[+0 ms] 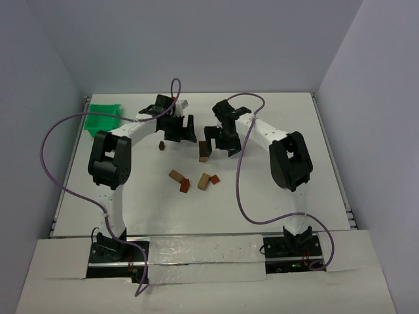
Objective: Build the wood block tower
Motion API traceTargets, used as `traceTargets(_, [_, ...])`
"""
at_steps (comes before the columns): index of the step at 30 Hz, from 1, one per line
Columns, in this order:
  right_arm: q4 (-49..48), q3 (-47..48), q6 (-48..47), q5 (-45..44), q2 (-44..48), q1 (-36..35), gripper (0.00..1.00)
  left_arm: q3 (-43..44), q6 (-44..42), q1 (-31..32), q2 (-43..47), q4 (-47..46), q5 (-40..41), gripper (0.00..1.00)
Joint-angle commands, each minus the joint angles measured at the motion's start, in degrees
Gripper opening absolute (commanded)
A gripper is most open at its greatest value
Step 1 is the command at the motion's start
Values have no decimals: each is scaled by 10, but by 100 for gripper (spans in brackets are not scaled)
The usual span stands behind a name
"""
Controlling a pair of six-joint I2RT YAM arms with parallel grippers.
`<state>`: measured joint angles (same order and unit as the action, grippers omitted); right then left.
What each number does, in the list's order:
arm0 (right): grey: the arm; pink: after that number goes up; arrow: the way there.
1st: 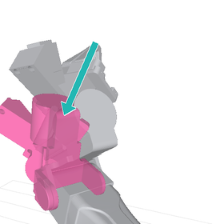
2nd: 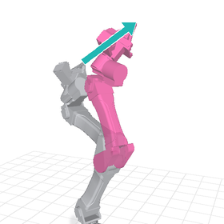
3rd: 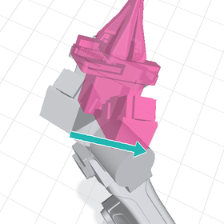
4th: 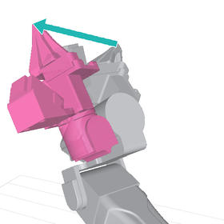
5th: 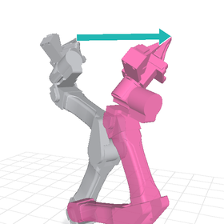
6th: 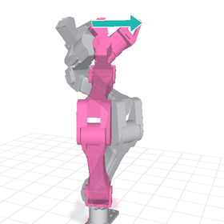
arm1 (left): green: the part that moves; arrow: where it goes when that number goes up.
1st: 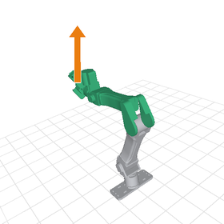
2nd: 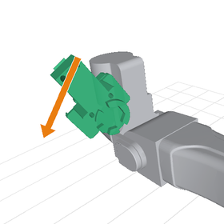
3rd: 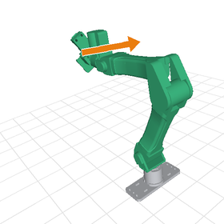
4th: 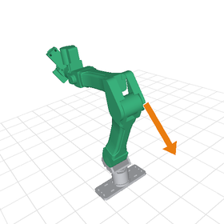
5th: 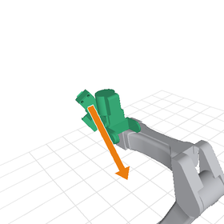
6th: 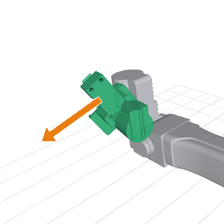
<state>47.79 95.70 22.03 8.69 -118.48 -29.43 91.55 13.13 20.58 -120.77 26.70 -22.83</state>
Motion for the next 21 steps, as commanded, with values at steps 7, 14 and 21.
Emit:
traceTargets(7, [8, 25, 5, 2, -3, -6, 100, 11, 3, 3, 5, -12, -14, 95])
traceTargets(14, [8, 26, 5, 4, -4, -7, 100, 7, 3, 3, 6, -14, -13, 96])
traceTargets(21, [7, 23, 5, 4, -3, -8, 100, 9, 3, 2, 4, -14, -15, 96])
